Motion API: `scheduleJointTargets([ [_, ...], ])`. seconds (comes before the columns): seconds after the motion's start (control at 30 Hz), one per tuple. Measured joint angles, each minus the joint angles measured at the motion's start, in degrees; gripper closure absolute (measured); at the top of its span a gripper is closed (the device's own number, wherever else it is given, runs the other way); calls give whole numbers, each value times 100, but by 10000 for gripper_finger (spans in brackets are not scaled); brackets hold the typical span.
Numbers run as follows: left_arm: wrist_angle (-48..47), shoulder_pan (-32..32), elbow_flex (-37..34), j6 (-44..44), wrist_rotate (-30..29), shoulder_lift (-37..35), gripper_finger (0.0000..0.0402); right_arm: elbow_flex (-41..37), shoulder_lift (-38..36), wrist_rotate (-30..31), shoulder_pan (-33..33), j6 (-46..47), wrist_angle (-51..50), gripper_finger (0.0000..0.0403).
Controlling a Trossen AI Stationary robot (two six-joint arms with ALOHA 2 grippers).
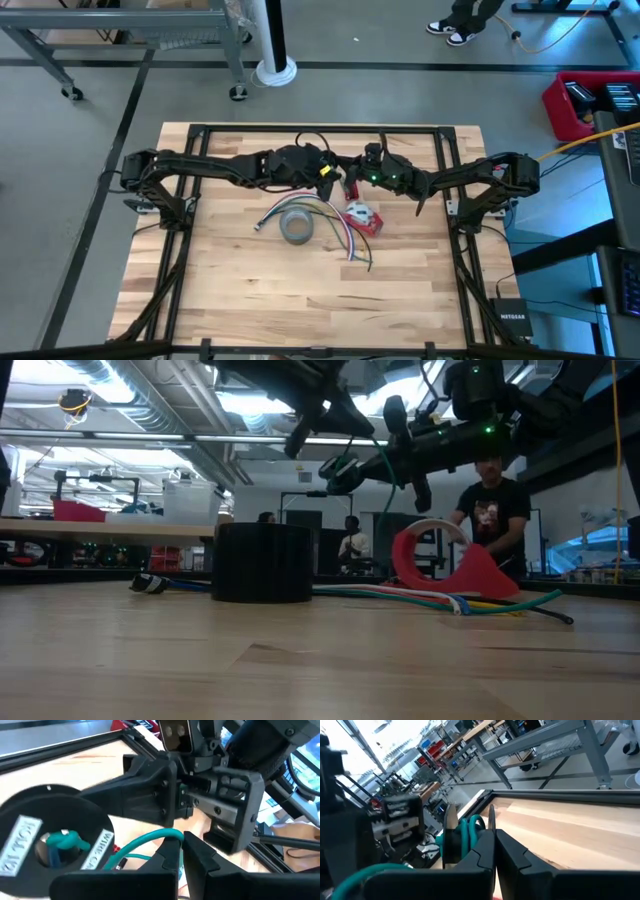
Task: Coil cords
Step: Coil the green wire onto the black spool
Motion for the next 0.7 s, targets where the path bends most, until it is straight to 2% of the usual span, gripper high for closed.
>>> scheduleJointTargets([
  [0.5, -347, -387, 2, -195, -30, 2, 401, 0, 0, 146, 2, 0, 150, 395],
  [0.7, -353, -478, 2, -15, -291, 119, 381, -1, 0, 153, 2, 16, 348, 395],
])
